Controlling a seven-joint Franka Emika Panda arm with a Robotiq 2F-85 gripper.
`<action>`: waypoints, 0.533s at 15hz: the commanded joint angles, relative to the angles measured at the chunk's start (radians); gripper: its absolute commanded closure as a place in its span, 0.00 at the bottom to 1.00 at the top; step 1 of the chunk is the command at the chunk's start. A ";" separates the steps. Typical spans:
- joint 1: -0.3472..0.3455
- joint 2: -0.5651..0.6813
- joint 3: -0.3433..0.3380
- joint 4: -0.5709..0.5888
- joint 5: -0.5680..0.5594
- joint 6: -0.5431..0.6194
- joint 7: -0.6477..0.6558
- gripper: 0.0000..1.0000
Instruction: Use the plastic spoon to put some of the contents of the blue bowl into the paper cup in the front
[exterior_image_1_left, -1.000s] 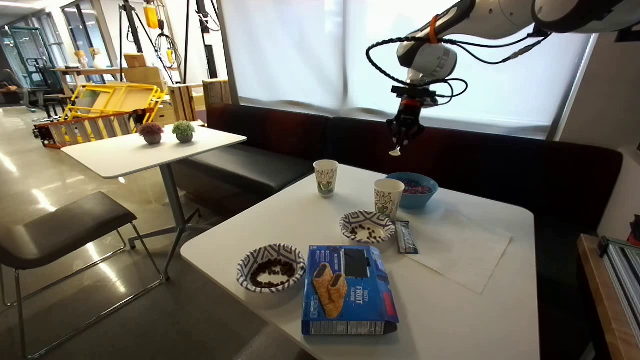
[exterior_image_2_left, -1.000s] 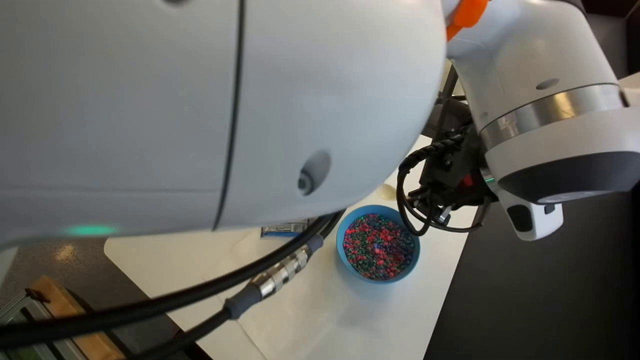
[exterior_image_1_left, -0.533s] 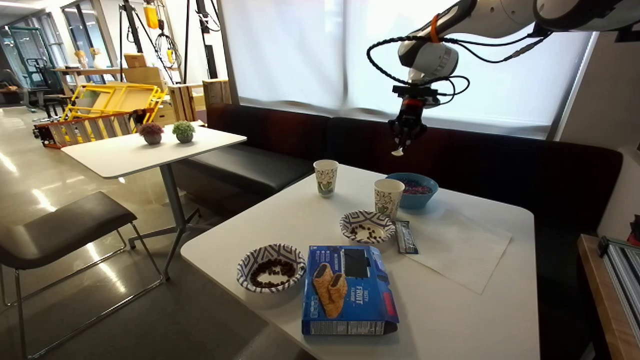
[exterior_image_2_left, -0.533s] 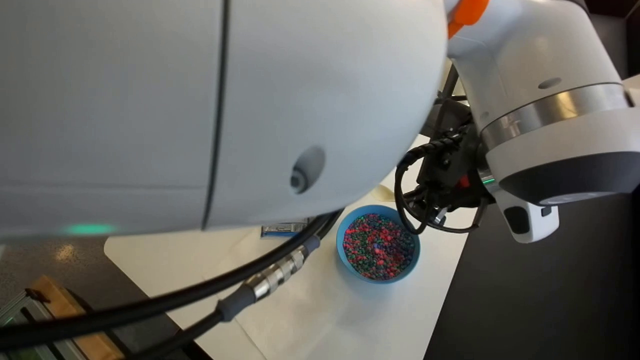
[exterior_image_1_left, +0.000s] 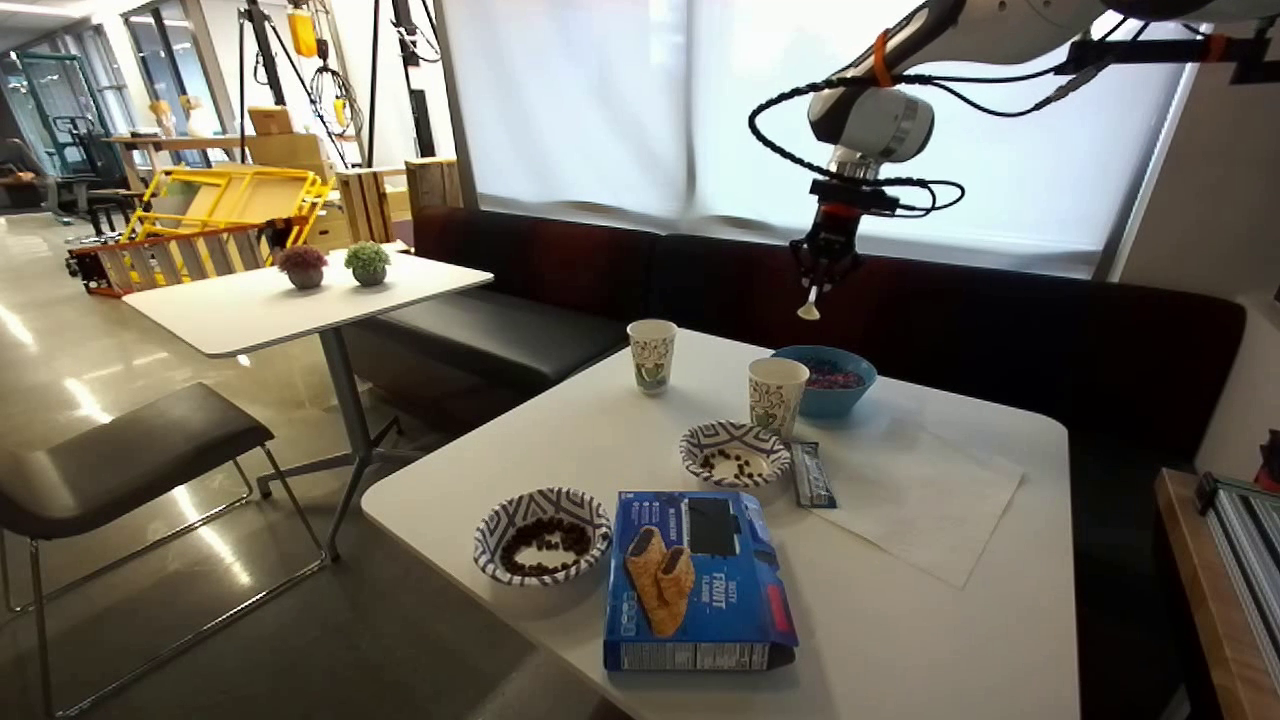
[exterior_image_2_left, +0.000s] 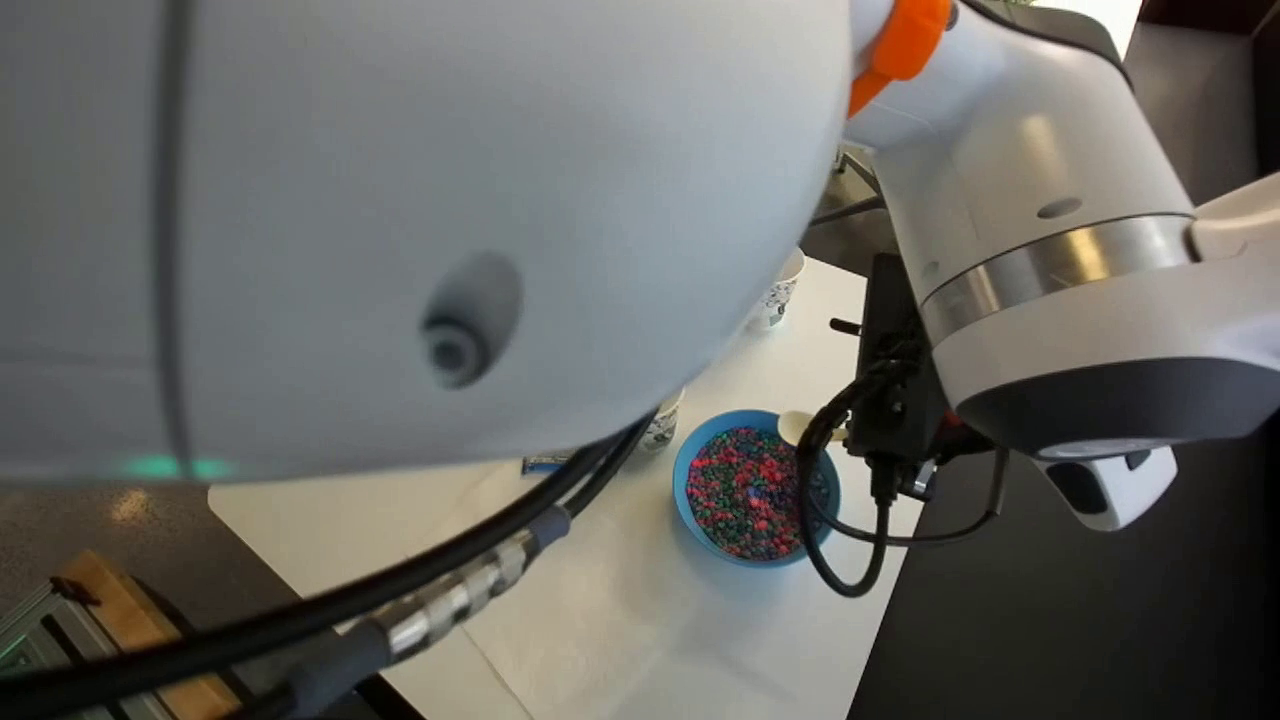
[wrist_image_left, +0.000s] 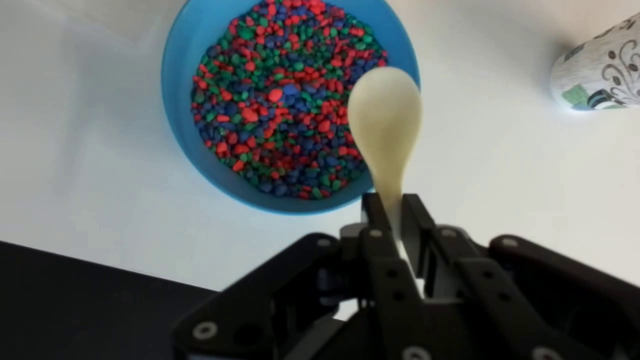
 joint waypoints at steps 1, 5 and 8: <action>-0.006 -0.152 -0.009 -0.225 -0.012 0.044 -0.103 0.97; 0.043 -0.241 -0.080 -0.373 -0.004 0.040 -0.191 0.97; 0.082 -0.305 -0.113 -0.498 -0.005 0.076 -0.247 0.97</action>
